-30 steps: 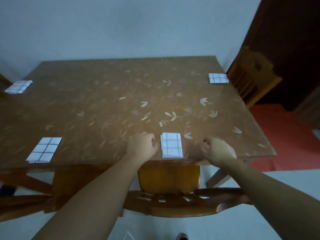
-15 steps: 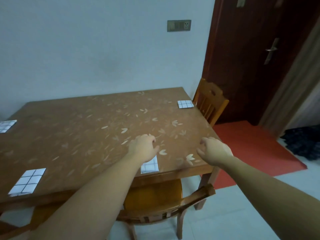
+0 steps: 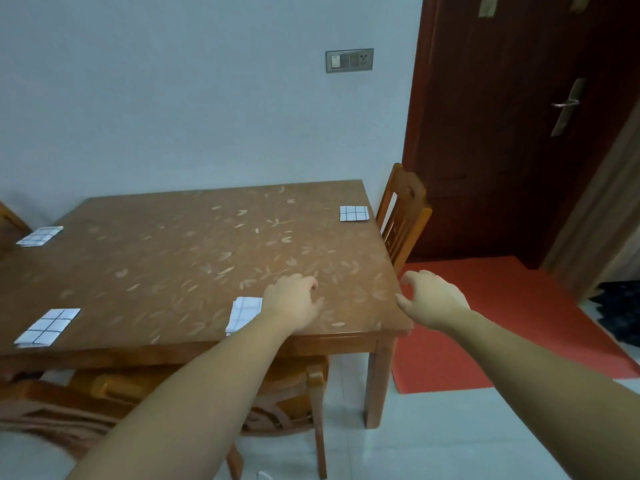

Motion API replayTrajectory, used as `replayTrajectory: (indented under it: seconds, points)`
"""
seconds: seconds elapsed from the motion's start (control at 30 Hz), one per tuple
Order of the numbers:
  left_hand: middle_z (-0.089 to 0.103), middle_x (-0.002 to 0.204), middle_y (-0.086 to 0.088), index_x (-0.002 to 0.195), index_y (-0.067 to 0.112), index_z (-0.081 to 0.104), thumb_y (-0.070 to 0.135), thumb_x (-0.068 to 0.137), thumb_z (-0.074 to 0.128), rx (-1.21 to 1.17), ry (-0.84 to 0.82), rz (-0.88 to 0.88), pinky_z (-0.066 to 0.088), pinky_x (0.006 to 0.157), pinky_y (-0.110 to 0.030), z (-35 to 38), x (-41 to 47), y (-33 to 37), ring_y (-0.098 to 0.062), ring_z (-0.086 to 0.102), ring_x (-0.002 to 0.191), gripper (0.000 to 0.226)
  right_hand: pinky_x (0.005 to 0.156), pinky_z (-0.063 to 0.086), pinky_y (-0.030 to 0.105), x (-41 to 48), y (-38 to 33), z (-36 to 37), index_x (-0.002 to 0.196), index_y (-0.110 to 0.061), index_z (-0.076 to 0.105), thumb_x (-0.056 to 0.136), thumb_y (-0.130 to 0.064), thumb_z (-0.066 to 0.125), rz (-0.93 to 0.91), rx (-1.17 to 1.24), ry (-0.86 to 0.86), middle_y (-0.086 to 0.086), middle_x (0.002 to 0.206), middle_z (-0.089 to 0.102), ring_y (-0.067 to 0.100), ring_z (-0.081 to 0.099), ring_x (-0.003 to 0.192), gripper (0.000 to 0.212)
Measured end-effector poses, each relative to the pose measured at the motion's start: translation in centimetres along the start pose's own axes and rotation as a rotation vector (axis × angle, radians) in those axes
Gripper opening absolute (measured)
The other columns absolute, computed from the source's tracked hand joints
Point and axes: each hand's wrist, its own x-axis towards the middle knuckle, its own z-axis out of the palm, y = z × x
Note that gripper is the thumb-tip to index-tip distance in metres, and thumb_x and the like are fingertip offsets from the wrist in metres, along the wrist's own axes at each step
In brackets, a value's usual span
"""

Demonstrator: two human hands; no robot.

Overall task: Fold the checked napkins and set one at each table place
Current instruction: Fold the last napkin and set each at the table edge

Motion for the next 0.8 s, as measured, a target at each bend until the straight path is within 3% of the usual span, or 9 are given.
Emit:
replayTrajectory:
  seconds: [0.27, 0.57, 0.8]
  points:
    - [0.06, 0.124, -0.001, 0.121, 0.026, 0.059, 0.045, 0.093, 0.049, -0.047, 0.027, -0.078, 0.045, 0.089, -0.037, 1.3, 8.3, 4.9, -0.026, 0.054, 0.117, 0.035, 0.079, 0.045, 0.036, 9.8, 5.7, -1.2, 0.118, -0.023, 0.055, 0.091, -0.043, 0.049, -0.103, -0.01, 0.01, 0.001, 0.11, 0.056, 0.025, 0.059, 0.1, 0.034]
    - [0.059, 0.12, -0.001, 0.118, 0.023, 0.06, 0.047, 0.092, 0.049, -0.122, 0.012, -0.204, 0.046, 0.093, -0.037, 1.8, 22.5, 9.8, -0.026, 0.055, 0.117, 0.038, 0.09, 0.048, 0.039, 24.5, 11.5, -3.9, 0.129, -0.022, 0.052, 0.093, -0.042, 0.049, -0.195, -0.032, -0.033, 0.001, 0.122, 0.055, 0.023, 0.058, 0.109, 0.041]
    - [0.06, 0.117, -0.002, 0.117, 0.026, 0.061, 0.042, 0.088, 0.046, -0.181, 0.064, -0.388, 0.047, 0.094, -0.04, 2.9, 30.3, 15.4, -0.027, 0.055, 0.115, 0.037, 0.086, 0.05, 0.037, 36.1, 17.4, -4.8, 0.126, -0.023, 0.055, 0.092, -0.042, 0.048, -0.355, -0.031, -0.067, -0.001, 0.118, 0.057, 0.022, 0.059, 0.105, 0.039]
